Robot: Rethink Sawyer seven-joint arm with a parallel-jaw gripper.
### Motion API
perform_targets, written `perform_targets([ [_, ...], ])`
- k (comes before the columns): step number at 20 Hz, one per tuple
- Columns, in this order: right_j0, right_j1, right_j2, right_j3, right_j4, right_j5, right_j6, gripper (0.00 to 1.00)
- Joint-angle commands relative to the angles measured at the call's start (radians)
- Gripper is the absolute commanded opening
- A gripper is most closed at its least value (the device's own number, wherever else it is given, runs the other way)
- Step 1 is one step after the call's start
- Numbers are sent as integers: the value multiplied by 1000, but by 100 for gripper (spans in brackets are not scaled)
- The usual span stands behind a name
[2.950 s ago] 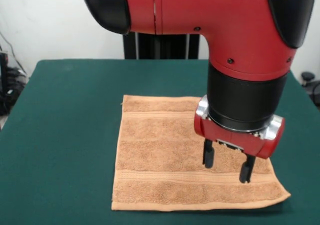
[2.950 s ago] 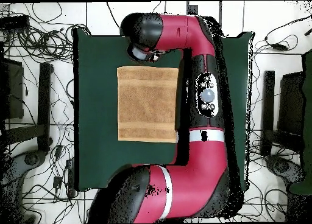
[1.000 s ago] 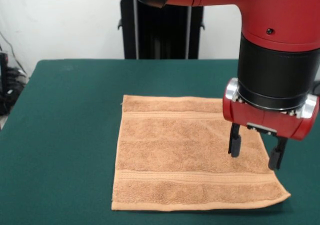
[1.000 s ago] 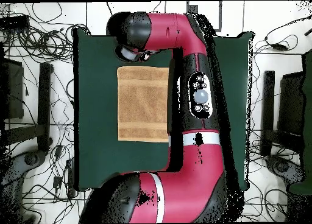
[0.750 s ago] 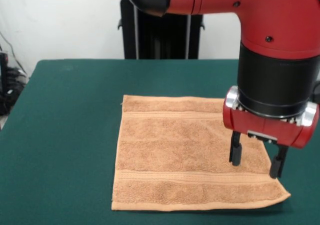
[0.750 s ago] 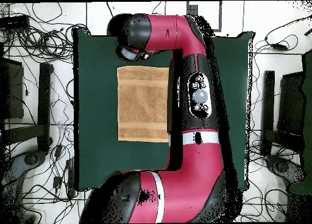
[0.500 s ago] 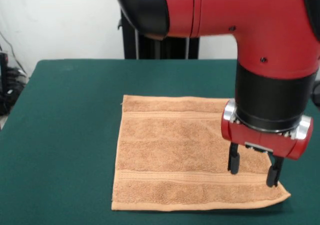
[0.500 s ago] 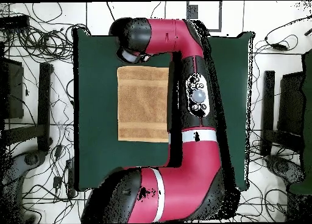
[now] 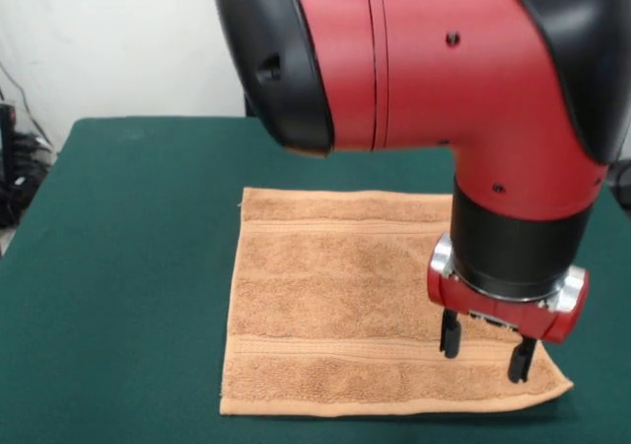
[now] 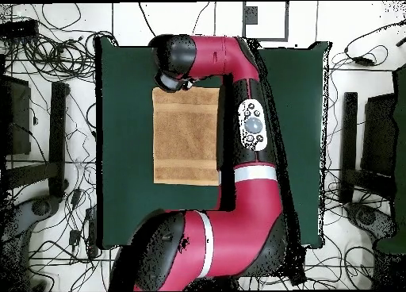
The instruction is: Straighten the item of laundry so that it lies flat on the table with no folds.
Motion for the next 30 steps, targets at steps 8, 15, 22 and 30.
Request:
perform_targets([
  [8,84,61,-7,9,10,-48,105,100],
  [15,113,94,-13,-47,21,-29,160,100],
  [22,145,127,-36,-102,8,-11,206,100],
  [30,144,132,-63,-88,24,-36,200,100],
])
